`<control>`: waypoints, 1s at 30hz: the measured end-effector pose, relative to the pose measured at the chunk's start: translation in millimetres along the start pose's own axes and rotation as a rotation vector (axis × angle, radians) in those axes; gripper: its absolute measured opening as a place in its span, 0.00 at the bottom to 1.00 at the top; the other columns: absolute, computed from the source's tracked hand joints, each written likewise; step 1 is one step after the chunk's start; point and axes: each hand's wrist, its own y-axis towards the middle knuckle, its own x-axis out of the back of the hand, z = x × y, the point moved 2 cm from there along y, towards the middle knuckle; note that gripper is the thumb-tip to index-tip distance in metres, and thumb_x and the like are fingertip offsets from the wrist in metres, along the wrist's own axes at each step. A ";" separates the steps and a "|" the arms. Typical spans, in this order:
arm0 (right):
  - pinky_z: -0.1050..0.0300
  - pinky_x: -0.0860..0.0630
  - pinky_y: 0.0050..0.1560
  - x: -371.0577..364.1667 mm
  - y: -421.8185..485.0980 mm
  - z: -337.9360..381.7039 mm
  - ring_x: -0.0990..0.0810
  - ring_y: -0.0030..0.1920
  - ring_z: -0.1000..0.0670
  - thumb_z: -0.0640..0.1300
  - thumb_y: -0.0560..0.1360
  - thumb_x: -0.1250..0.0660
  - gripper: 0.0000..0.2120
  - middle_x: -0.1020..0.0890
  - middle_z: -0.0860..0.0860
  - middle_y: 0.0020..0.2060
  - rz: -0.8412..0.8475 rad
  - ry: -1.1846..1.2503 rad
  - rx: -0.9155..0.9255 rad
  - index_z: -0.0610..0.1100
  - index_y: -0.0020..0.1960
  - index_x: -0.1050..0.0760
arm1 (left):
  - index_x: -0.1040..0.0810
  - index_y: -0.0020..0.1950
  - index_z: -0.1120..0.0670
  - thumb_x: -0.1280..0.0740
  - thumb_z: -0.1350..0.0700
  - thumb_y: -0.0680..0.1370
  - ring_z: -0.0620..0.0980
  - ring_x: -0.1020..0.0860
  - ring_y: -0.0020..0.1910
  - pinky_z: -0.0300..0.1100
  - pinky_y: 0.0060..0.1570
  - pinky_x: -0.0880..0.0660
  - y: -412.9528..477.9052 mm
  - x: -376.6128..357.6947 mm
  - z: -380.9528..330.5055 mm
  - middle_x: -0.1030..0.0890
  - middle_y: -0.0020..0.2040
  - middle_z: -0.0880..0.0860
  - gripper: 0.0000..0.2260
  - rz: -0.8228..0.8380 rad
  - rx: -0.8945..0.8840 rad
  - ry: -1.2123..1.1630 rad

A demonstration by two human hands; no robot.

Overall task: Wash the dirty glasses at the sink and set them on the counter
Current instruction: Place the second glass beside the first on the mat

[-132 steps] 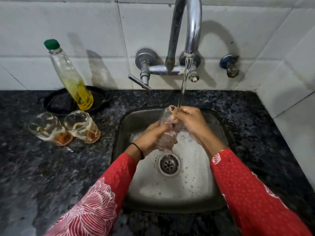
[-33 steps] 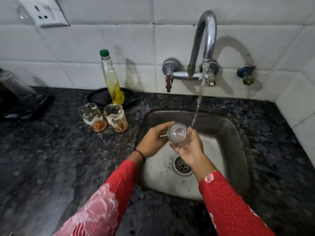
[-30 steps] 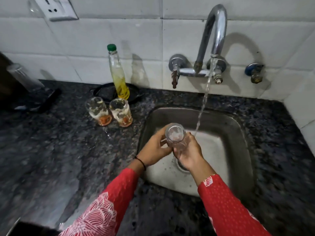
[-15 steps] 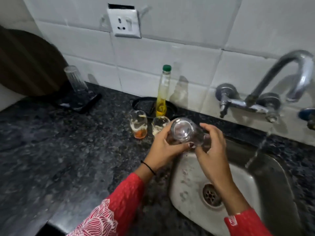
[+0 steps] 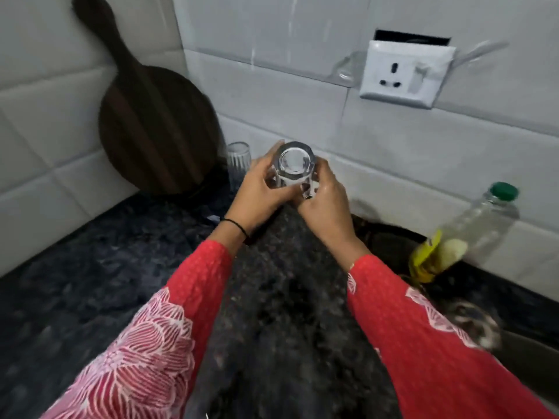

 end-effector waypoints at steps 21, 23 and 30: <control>0.43 0.22 0.58 -152.9 78.0 -112.2 0.18 0.52 0.48 0.45 0.63 0.23 0.30 0.18 0.47 0.53 0.105 0.122 -0.295 0.49 0.62 0.29 | 0.38 0.73 0.62 0.45 0.77 0.75 0.46 0.33 0.69 0.40 0.69 0.35 85.5 60.6 147.2 0.33 0.72 0.55 0.28 0.025 0.402 -0.164; 0.43 0.22 0.58 -153.5 77.8 -114.2 0.17 0.52 0.48 0.45 0.62 0.23 0.30 0.18 0.48 0.52 0.118 0.124 -0.302 0.50 0.61 0.29 | 0.38 0.74 0.61 0.47 0.78 0.74 0.50 0.33 0.71 0.46 0.72 0.38 83.8 59.0 152.8 0.33 0.73 0.56 0.29 0.024 0.400 -0.189; 0.49 0.26 0.63 -148.0 73.3 -106.3 0.20 0.58 0.45 0.38 0.68 0.26 0.30 0.20 0.44 0.58 0.215 0.067 -0.339 0.44 0.65 0.34 | 0.36 0.73 0.61 0.43 0.75 0.76 0.49 0.30 0.67 0.41 0.69 0.35 82.1 51.0 153.8 0.29 0.69 0.58 0.26 -0.051 0.408 -0.205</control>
